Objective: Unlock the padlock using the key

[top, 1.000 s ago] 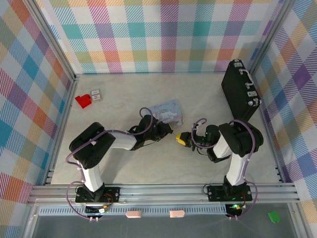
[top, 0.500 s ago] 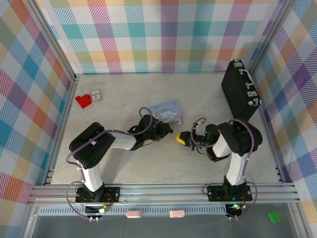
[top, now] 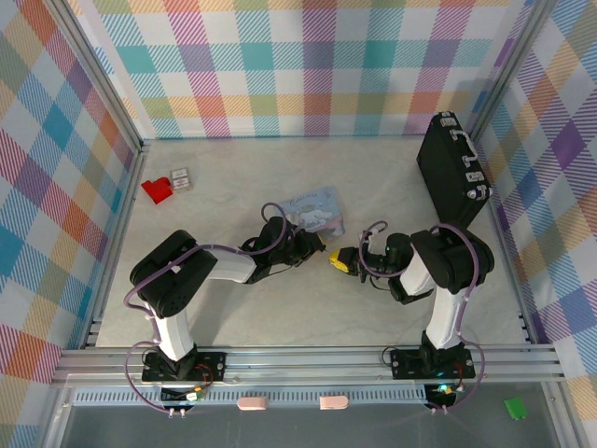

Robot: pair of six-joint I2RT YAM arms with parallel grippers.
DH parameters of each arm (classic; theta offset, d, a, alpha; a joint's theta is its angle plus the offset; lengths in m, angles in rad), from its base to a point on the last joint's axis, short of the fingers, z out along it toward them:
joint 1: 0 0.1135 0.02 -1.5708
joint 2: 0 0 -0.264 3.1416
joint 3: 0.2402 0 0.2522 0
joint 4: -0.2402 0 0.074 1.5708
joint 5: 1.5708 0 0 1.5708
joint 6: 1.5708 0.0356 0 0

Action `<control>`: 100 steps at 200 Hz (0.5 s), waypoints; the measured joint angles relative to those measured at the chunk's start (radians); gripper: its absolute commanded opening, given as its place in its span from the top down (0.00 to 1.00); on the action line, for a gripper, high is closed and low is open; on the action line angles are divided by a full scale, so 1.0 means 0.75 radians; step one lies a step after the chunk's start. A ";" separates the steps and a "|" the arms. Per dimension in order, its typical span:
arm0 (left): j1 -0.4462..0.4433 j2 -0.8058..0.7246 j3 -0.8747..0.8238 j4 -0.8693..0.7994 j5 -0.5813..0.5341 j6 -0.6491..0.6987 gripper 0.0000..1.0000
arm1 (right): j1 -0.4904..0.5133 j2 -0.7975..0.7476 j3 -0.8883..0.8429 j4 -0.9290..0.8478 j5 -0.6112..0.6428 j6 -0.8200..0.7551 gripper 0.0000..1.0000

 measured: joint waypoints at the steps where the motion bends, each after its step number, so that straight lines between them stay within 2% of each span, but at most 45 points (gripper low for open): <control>1: 0.000 0.000 -0.001 0.000 0.000 0.000 1.00 | 0.000 0.000 0.000 0.000 0.000 0.000 1.00; 100: 0.001 -0.008 -0.004 0.010 0.010 -0.027 1.00 | -0.001 0.000 0.008 0.001 -0.015 -0.001 1.00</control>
